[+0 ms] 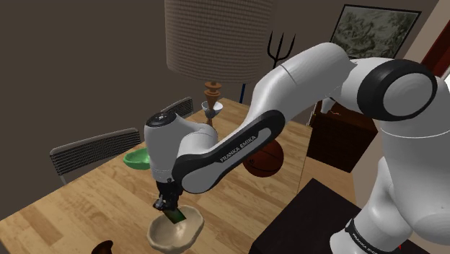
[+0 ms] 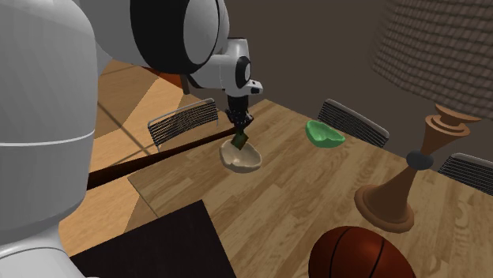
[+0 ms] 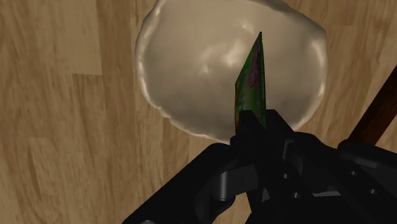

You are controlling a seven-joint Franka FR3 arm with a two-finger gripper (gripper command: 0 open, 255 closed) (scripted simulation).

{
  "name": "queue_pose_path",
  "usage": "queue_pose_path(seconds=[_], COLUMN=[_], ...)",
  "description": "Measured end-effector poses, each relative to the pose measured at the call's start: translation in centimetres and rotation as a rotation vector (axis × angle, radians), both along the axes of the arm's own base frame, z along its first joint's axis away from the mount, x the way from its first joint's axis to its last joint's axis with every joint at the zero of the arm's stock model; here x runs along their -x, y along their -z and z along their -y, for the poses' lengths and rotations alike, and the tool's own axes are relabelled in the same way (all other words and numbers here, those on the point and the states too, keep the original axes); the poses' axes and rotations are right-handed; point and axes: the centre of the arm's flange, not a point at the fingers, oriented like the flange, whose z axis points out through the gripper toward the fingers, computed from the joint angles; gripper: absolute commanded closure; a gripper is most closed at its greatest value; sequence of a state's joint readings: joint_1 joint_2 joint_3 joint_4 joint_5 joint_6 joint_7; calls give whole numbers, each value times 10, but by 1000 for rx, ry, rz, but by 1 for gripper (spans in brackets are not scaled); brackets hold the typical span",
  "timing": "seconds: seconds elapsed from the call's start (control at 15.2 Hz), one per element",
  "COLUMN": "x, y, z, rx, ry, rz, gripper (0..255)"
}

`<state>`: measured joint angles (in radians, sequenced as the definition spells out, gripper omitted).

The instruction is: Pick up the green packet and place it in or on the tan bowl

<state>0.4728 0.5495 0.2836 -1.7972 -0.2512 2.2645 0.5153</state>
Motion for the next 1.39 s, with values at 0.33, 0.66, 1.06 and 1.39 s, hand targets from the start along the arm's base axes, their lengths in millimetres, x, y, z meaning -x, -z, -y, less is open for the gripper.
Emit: queue_pose_path(seconds=[0.33, 0.66, 1.06, 1.39], x=[0, 0, -1, -1], y=[3, 3, -22, -46], z=[0, 0, -2, -4], rx=[0, 0, -1, -1], ry=[0, 0, 0, 0], rz=[0, 1, 1, 1], gripper=[255, 0, 0, 0])
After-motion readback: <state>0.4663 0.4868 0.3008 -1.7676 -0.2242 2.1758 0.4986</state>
